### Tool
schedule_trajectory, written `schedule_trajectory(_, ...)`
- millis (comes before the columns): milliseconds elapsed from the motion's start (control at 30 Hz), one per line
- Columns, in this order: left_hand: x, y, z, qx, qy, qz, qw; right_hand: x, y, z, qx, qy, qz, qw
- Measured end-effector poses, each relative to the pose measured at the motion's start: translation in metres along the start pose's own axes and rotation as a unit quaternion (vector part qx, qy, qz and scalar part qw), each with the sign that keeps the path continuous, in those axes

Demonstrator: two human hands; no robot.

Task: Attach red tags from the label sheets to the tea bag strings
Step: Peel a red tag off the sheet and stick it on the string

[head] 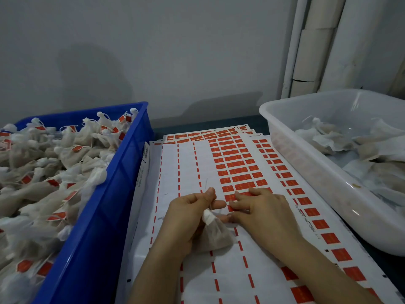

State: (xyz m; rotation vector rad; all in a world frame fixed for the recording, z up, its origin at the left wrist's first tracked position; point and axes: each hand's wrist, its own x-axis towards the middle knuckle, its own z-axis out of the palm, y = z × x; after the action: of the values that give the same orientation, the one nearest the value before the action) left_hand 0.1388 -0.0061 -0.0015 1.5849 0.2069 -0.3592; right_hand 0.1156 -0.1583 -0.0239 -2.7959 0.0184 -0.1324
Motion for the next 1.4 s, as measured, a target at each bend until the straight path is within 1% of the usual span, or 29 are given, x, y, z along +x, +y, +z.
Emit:
schedule_trajectory(167, -0.001, -0.001, 0.000, 0.026, 0.007, -0.010, 1.000, -0.004, -0.005, -0.006, -0.041, -0.006, -0.003, 0.999)
schedule_trajectory(333, -0.001, -0.002, 0.001, 0.049, 0.001, -0.011, 0.999, 0.000, -0.010, -0.013, -0.081, -0.051, -0.010, 0.995)
schedule_trajectory(500, -0.002, -0.001, 0.001, 0.030, -0.009, -0.014, 0.999, -0.002, -0.009, -0.012, -0.065, -0.033, -0.016, 0.997)
schedule_trajectory(733, -0.002, 0.001, 0.002, 0.002, -0.020, 0.000, 1.000, -0.006, -0.006, -0.002, 0.021, 0.027, 0.014, 0.999)
schedule_trajectory(933, -0.005, 0.001, 0.003, -0.019, -0.034, 0.008, 0.999, -0.007, -0.003, 0.001, 0.035, 0.031, 0.001, 0.999)
schedule_trajectory(1133, -0.002, 0.000, 0.001, -0.016, -0.033, 0.006, 0.999, -0.007, -0.003, 0.001, 0.013, 0.040, -0.011, 0.999)
schedule_trajectory(1400, 0.002, -0.002, 0.000, -0.019, -0.033, 0.007, 0.999, -0.005, -0.001, -0.002, -0.041, 0.037, -0.047, 0.997)
